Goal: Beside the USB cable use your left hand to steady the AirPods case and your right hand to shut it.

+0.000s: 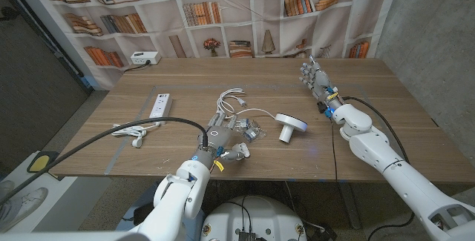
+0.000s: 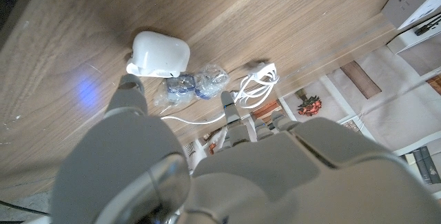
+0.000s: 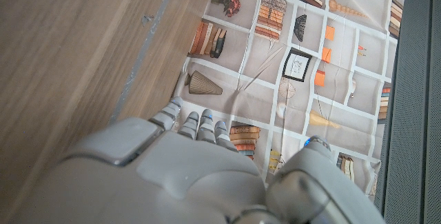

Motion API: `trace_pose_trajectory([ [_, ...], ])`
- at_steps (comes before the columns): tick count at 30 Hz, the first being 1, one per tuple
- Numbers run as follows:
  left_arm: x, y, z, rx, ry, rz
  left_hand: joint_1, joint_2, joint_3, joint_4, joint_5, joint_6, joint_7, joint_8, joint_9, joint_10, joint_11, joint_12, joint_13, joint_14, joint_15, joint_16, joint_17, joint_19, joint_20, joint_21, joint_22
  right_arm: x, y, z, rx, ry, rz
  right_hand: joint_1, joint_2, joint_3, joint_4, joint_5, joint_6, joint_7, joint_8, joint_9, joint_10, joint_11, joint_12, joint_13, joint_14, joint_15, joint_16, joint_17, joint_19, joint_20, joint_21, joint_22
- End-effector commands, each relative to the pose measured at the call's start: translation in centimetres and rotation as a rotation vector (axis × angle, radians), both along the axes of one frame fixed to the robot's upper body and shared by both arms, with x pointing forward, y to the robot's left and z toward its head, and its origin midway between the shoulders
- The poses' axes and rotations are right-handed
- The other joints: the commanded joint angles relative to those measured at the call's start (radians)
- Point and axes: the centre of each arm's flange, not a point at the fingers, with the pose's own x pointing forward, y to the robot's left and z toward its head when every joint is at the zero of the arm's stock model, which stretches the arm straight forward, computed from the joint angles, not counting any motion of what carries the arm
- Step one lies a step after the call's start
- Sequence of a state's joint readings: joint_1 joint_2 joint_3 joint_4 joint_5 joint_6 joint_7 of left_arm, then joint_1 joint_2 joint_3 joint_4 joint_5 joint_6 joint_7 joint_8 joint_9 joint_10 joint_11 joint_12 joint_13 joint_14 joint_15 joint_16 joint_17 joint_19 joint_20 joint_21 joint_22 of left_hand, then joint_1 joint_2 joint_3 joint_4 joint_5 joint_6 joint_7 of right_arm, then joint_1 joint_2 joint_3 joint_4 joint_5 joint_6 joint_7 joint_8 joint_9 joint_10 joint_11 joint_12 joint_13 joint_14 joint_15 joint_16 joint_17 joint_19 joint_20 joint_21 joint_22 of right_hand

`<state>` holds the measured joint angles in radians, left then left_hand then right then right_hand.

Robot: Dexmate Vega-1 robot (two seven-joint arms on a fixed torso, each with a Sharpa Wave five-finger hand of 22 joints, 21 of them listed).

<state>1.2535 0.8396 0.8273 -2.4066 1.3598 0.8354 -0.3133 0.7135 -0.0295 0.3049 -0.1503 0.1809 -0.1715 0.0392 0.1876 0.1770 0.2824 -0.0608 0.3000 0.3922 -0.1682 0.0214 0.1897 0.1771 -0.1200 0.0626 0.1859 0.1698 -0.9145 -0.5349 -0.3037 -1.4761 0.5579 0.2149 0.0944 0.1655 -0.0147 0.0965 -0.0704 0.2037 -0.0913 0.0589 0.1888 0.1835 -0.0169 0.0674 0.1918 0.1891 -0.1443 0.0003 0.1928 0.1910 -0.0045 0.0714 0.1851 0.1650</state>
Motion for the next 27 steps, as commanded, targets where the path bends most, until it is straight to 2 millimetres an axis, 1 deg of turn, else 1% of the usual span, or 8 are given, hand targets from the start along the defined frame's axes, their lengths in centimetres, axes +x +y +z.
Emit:
trace_pose_trajectory([
  [1, 0.1, 0.1, -0.5, -0.001, 0.009, -0.001, -0.003, 0.000, 0.001, 0.004, -0.001, -0.347, 0.001, 0.006, 0.002, 0.010, -0.009, 0.004, 0.007, 0.003, -0.003, 0.009, 0.001, 0.001, -0.003, 0.004, 0.004, 0.0, 0.3, 0.0, 0.002, 0.001, 0.000, 0.007, 0.006, 0.005, -0.004, -0.001, -0.003, -0.009, 0.004, 0.003, -0.004, 0.004, 0.006, 0.002, -0.007, -0.004, 0.002, 0.002, -0.007, 0.005, -0.002, 0.004],
  [4, 0.1, 0.1, -0.5, -0.006, 0.011, -0.003, -0.004, 0.000, 0.001, 0.004, -0.002, -0.345, 0.002, 0.006, 0.002, 0.012, -0.004, 0.004, 0.008, 0.003, -0.003, 0.009, 0.001, 0.004, -0.005, 0.006, 0.004, 0.0, 0.3, 0.0, -0.003, 0.005, -0.003, 0.007, 0.007, 0.005, -0.005, -0.001, -0.003, -0.010, 0.004, 0.003, -0.004, 0.004, 0.006, 0.002, -0.007, -0.004, 0.003, 0.002, -0.007, 0.006, -0.001, 0.004],
  [10, 0.4, 0.2, -1.0, 0.004, 0.034, -0.003, -0.005, 0.000, 0.002, 0.004, -0.002, -0.335, 0.002, 0.009, 0.002, 0.022, -0.010, 0.006, 0.010, 0.016, -0.003, 0.013, 0.001, 0.007, -0.005, 0.006, 0.004, 0.0, 0.3, -0.3, -0.004, 0.004, 0.002, 0.007, 0.007, 0.005, -0.005, -0.001, -0.004, -0.010, 0.004, 0.003, -0.003, 0.005, 0.006, 0.002, -0.006, -0.003, 0.003, 0.002, -0.007, 0.005, -0.001, 0.004],
  [15, 0.4, 0.1, -1.0, -0.003, 0.043, -0.012, -0.004, 0.000, 0.003, 0.003, -0.002, -0.330, 0.001, 0.009, 0.002, 0.022, -0.008, 0.005, 0.012, 0.020, -0.004, 0.014, 0.001, 0.014, -0.004, 0.008, 0.004, 0.0, 0.2, -0.3, 0.004, 0.006, 0.001, 0.008, 0.008, 0.005, -0.005, -0.001, -0.004, -0.010, 0.004, 0.003, -0.004, 0.004, 0.006, 0.002, -0.007, -0.003, 0.003, 0.002, -0.007, 0.006, -0.001, 0.004],
  [18, 0.4, 0.1, -1.0, -0.004, 0.035, -0.012, -0.004, 0.001, 0.003, 0.003, -0.002, -0.329, 0.001, 0.009, 0.002, 0.025, -0.009, 0.006, 0.013, 0.023, -0.007, 0.015, 0.001, 0.016, -0.004, 0.009, 0.004, -0.1, 0.2, -0.2, 0.003, 0.005, -0.003, 0.008, 0.008, 0.005, -0.006, -0.001, -0.004, -0.010, 0.004, 0.003, -0.004, 0.005, 0.006, 0.002, -0.007, -0.004, 0.003, 0.002, -0.007, 0.006, -0.001, 0.004],
  [19, 0.4, 0.1, -1.0, 0.000, 0.022, -0.011, -0.004, 0.001, 0.003, 0.003, -0.002, -0.327, 0.002, 0.009, 0.002, 0.028, -0.015, 0.007, 0.013, 0.023, -0.008, 0.015, 0.001, 0.017, -0.005, 0.009, 0.003, -0.1, 0.2, -0.3, 0.001, 0.006, 0.003, 0.008, 0.008, 0.005, -0.006, -0.001, -0.004, -0.010, 0.004, 0.003, -0.004, 0.005, 0.006, 0.002, -0.007, -0.003, 0.003, 0.002, -0.007, 0.007, -0.001, 0.004],
  [22, 0.4, -0.1, -1.1, 0.005, 0.028, -0.019, -0.004, 0.001, 0.004, 0.003, -0.002, -0.325, 0.001, 0.010, 0.002, 0.028, -0.012, 0.006, 0.014, 0.025, -0.008, 0.015, 0.001, 0.018, -0.005, 0.009, 0.003, -0.1, 0.1, -0.3, 0.008, 0.008, 0.001, 0.008, 0.008, 0.005, -0.006, -0.001, -0.004, -0.010, 0.004, 0.003, -0.005, 0.004, 0.006, 0.002, -0.007, -0.003, 0.003, 0.002, -0.008, 0.006, 0.000, 0.004],
  [27, 0.7, -0.3, -1.5, 0.005, 0.058, -0.036, -0.003, 0.001, 0.004, 0.002, -0.003, -0.318, 0.003, 0.011, 0.002, 0.030, -0.018, 0.006, 0.016, 0.026, -0.008, 0.014, 0.001, 0.018, -0.005, 0.008, 0.003, -0.2, 0.0, -0.4, 0.003, 0.006, 0.001, 0.007, 0.009, 0.005, -0.007, -0.001, -0.004, -0.010, 0.004, 0.003, -0.004, 0.003, 0.006, 0.002, -0.007, -0.003, 0.003, 0.002, -0.007, 0.007, 0.000, 0.004],
])
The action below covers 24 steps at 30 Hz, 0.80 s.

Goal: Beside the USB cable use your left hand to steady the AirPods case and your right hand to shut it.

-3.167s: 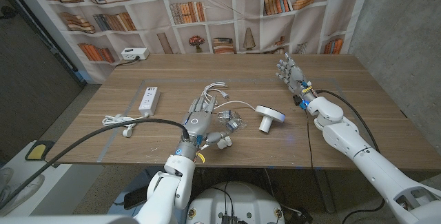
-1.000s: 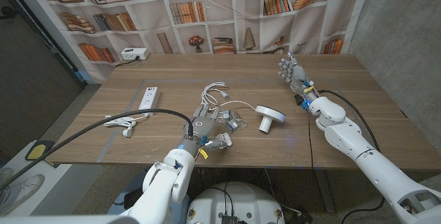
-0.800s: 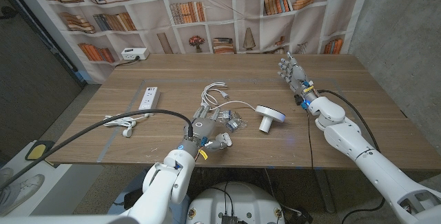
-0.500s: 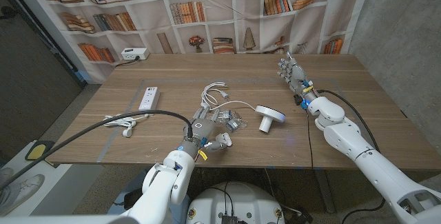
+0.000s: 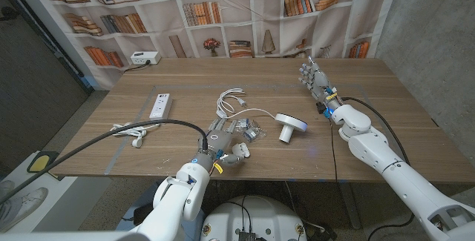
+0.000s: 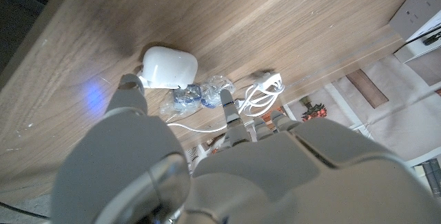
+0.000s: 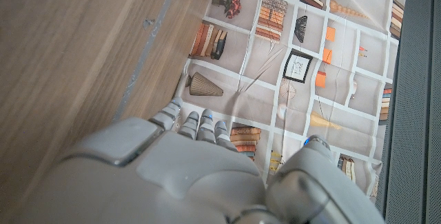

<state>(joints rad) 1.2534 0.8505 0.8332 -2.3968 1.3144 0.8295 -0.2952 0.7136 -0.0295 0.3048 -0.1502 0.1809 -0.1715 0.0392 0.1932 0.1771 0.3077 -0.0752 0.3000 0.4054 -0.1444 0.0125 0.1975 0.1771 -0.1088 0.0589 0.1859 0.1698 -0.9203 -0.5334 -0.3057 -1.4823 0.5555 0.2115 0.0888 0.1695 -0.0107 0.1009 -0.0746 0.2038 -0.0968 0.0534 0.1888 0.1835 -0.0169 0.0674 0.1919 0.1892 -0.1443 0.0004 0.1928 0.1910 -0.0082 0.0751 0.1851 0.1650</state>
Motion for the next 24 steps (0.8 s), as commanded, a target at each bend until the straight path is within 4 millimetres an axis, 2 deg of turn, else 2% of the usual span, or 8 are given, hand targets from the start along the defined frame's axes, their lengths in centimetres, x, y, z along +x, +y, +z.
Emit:
trace_pose_trajectory([
  [1, 0.39, -0.39, -0.67, 0.003, 0.031, -0.027, -0.003, 0.001, 0.005, 0.002, -0.003, -0.318, 0.002, 0.005, 0.002, 0.005, -0.004, 0.006, 0.003, 0.002, 0.001, 0.006, 0.001, 0.006, -0.002, 0.008, 0.003, -0.13, -0.24, -0.14, 0.009, 0.002, 0.000, 0.004, 0.005, 0.000, -0.003, -0.001, 0.002, -0.004, 0.004, 0.003, -0.004, 0.003, 0.006, 0.002, -0.008, -0.003, 0.003, 0.002, -0.004, 0.003, 0.000, 0.004],
  [18, 0.07, -0.40, -1.28, 0.003, 0.027, 0.001, -0.007, 0.003, 0.006, 0.004, -0.003, -0.307, 0.006, 0.005, 0.002, 0.021, -0.006, 0.009, 0.008, 0.021, -0.003, 0.010, 0.001, 0.014, -0.003, 0.008, 0.003, -0.37, -0.89, -0.63, 0.021, 0.008, 0.001, 0.003, 0.007, 0.000, -0.004, -0.001, 0.002, -0.006, 0.004, 0.003, -0.004, 0.003, 0.007, 0.002, -0.007, -0.003, 0.003, 0.002, -0.004, 0.003, 0.001, 0.004],
  [19, 0.07, -0.37, -1.25, 0.008, 0.022, -0.006, -0.007, 0.004, 0.006, 0.004, -0.003, -0.306, 0.006, 0.004, 0.002, 0.024, -0.014, 0.009, 0.009, 0.024, -0.003, 0.011, 0.001, 0.015, -0.004, 0.009, 0.003, -0.36, -0.84, -0.65, 0.029, 0.009, 0.003, 0.003, 0.007, 0.000, -0.004, -0.001, 0.002, -0.006, 0.005, 0.003, -0.004, 0.003, 0.007, 0.002, -0.007, -0.003, 0.003, 0.002, -0.004, 0.003, 0.001, 0.004],
  [24, 0.10, -0.61, -1.47, -0.007, 0.016, -0.009, -0.003, 0.009, 0.010, 0.003, -0.003, -0.292, 0.004, 0.007, 0.002, 0.040, -0.020, 0.014, 0.011, 0.036, -0.003, 0.013, 0.001, 0.024, -0.005, 0.011, 0.003, -0.21, -0.68, -0.64, 0.025, 0.011, 0.025, 0.003, 0.006, 0.000, -0.004, -0.002, 0.002, -0.005, 0.005, 0.003, -0.004, 0.002, 0.007, 0.002, -0.007, -0.003, 0.003, 0.002, -0.004, 0.004, 0.001, 0.004],
])
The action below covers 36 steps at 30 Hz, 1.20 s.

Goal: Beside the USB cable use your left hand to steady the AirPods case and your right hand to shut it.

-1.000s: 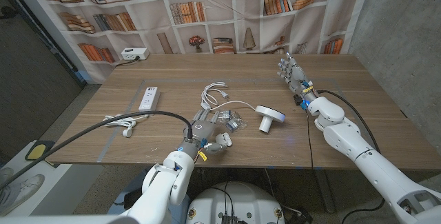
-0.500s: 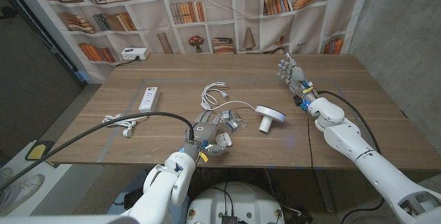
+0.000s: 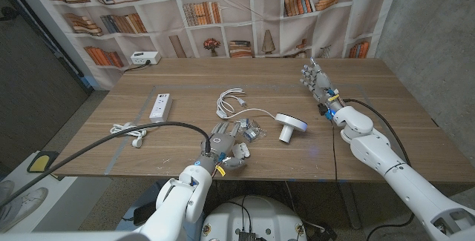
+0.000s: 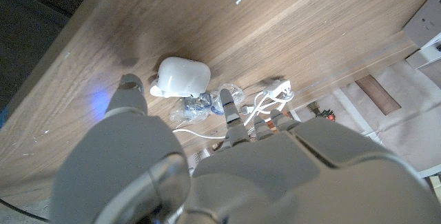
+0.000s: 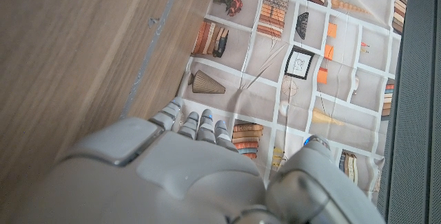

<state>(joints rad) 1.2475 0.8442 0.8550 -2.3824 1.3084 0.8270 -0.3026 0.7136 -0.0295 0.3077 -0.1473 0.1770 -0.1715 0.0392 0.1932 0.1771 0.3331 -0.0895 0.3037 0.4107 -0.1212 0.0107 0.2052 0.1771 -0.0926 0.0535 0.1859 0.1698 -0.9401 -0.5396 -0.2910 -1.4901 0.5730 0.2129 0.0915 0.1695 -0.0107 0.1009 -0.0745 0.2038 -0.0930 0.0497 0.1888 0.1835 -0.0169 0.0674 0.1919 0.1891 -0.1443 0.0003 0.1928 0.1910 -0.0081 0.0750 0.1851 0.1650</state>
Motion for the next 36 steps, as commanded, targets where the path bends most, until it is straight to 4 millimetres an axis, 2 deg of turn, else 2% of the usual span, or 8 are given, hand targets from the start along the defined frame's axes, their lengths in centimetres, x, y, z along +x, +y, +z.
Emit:
trace_pose_trajectory([
  [1, -0.1, -0.2, -0.6, -0.017, -0.022, -0.004, -0.003, 0.009, 0.007, 0.000, 0.001, -0.292, 0.004, 0.007, 0.002, 0.014, -0.004, 0.010, 0.006, 0.014, -0.002, 0.005, 0.001, 0.008, 0.000, 0.011, 0.003, 0.0, 0.0, -0.2, 0.020, 0.005, 0.025, 0.003, 0.007, 0.000, -0.004, -0.002, -0.002, -0.002, 0.005, 0.003, -0.004, 0.003, 0.007, 0.002, -0.007, -0.003, 0.003, 0.002, -0.004, 0.003, 0.001, 0.004],
  [22, 0.4, -0.4, -1.0, -0.031, 0.015, -0.003, 0.014, 0.030, 0.023, -0.004, 0.005, -0.275, 0.006, 0.007, 0.002, 0.027, -0.009, 0.008, 0.012, 0.025, -0.009, 0.003, 0.001, 0.015, -0.004, 0.009, 0.003, 0.2, -0.2, -0.2, 0.012, 0.014, 0.017, 0.002, 0.007, -0.001, -0.006, -0.002, 0.000, -0.010, 0.005, 0.003, -0.004, 0.003, 0.007, 0.002, -0.007, -0.003, 0.004, 0.003, -0.003, 0.003, 0.002, 0.004],
  [29, 0.6, -0.3, -0.9, -0.022, -0.003, 0.003, 0.026, 0.042, 0.033, -0.007, 0.007, -0.258, 0.008, 0.011, 0.002, 0.039, -0.022, 0.010, 0.014, 0.033, -0.012, 0.003, 0.000, 0.023, -0.006, 0.010, 0.003, 0.3, -0.1, -0.1, 0.006, 0.012, 0.013, 0.002, 0.008, -0.001, -0.006, -0.002, 0.000, -0.011, 0.005, 0.003, -0.004, 0.002, 0.007, 0.002, -0.008, -0.004, 0.004, 0.002, -0.003, 0.003, 0.002, 0.004],
  [30, 0.6, -0.3, -0.9, -0.030, 0.002, 0.002, 0.029, 0.043, 0.034, -0.008, 0.007, -0.257, 0.008, 0.011, 0.002, 0.046, -0.030, 0.012, 0.015, 0.034, -0.012, 0.003, 0.000, 0.023, -0.006, 0.010, 0.003, 0.4, -0.1, 0.0, 0.010, 0.014, 0.017, 0.002, 0.008, -0.001, -0.006, -0.002, 0.000, -0.012, 0.005, 0.003, -0.004, 0.003, 0.007, 0.002, -0.008, -0.004, 0.004, 0.002, -0.003, 0.003, 0.002, 0.004],
  [36, 1.1, -0.2, -1.1, -0.027, 0.012, 0.008, 0.039, 0.049, 0.041, -0.012, 0.007, -0.238, 0.008, 0.015, 0.002, 0.055, -0.030, 0.013, 0.016, 0.040, -0.014, 0.003, 0.000, 0.028, -0.007, 0.010, 0.002, 0.5, 0.0, -0.1, 0.007, 0.020, 0.014, 0.002, 0.008, -0.001, -0.006, -0.002, -0.001, -0.013, 0.005, 0.003, -0.005, 0.002, 0.007, 0.002, -0.008, -0.004, 0.003, 0.002, -0.003, 0.003, 0.002, 0.004],
])
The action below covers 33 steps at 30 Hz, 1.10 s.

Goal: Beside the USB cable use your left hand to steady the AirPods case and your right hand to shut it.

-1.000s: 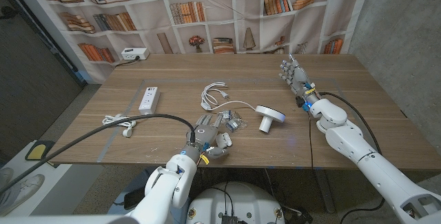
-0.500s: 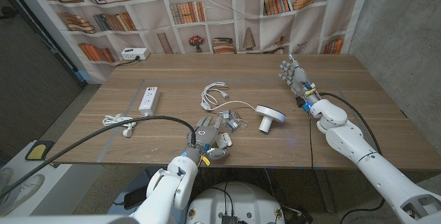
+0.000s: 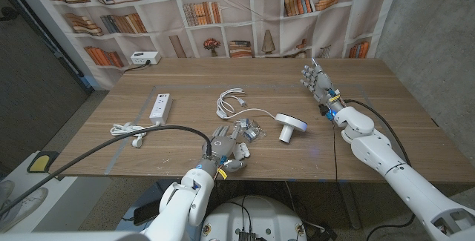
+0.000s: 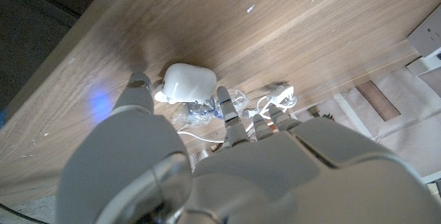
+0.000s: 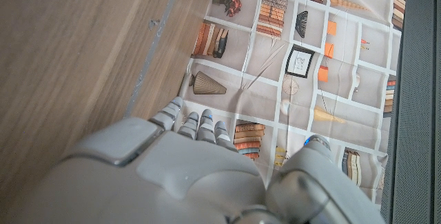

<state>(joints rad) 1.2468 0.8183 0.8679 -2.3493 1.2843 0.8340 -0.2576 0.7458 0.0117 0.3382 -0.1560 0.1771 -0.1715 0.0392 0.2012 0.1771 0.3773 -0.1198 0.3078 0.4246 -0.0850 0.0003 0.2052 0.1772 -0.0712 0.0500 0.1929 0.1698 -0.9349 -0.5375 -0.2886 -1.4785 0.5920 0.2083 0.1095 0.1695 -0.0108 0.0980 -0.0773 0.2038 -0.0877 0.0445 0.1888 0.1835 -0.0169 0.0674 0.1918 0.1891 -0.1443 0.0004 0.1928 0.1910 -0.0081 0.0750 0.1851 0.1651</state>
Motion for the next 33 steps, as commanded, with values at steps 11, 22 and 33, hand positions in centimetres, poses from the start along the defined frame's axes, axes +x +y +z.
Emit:
trace_pose_trajectory([
  [11, 0.90, -0.04, -0.33, -0.005, 0.028, -0.004, 0.019, 0.009, 0.017, -0.006, 0.007, -0.221, 0.009, 0.008, 0.002, 0.029, -0.012, 0.012, 0.005, 0.021, -0.007, 0.004, 0.000, 0.009, -0.004, 0.001, 0.002, 0.51, 0.27, 0.14, -0.012, 0.007, 0.002, 0.001, 0.009, 0.001, -0.004, -0.002, -0.006, -0.011, 0.005, 0.003, -0.005, 0.002, 0.007, 0.002, -0.007, -0.004, 0.004, 0.002, -0.004, 0.003, 0.002, 0.004],
  [22, 1.05, -0.36, -0.40, -0.001, 0.043, -0.019, 0.019, 0.005, 0.016, -0.004, 0.004, -0.200, 0.005, 0.008, 0.002, 0.048, -0.020, 0.014, 0.006, 0.036, -0.007, 0.005, 0.000, 0.014, -0.005, 0.001, 0.002, 0.45, 0.16, 0.20, -0.008, 0.011, -0.007, 0.001, 0.010, 0.001, -0.005, -0.002, -0.005, -0.012, 0.005, 0.003, -0.005, 0.002, 0.007, 0.002, -0.008, -0.004, 0.004, 0.002, -0.004, 0.004, 0.002, 0.004],
  [33, 0.95, -0.20, -0.50, -0.006, 0.025, -0.017, 0.049, 0.012, 0.033, -0.010, 0.007, -0.157, -0.005, 0.011, 0.002, 0.134, -0.055, 0.038, 0.010, 0.107, -0.038, 0.018, 0.000, 0.038, -0.012, 0.004, 0.002, 0.49, 0.21, 0.18, -0.010, 0.013, -0.005, 0.000, 0.011, 0.001, -0.005, -0.002, -0.005, -0.012, 0.005, 0.003, -0.007, -0.001, 0.006, 0.002, -0.008, -0.005, 0.004, 0.003, -0.004, 0.004, 0.002, 0.004],
])
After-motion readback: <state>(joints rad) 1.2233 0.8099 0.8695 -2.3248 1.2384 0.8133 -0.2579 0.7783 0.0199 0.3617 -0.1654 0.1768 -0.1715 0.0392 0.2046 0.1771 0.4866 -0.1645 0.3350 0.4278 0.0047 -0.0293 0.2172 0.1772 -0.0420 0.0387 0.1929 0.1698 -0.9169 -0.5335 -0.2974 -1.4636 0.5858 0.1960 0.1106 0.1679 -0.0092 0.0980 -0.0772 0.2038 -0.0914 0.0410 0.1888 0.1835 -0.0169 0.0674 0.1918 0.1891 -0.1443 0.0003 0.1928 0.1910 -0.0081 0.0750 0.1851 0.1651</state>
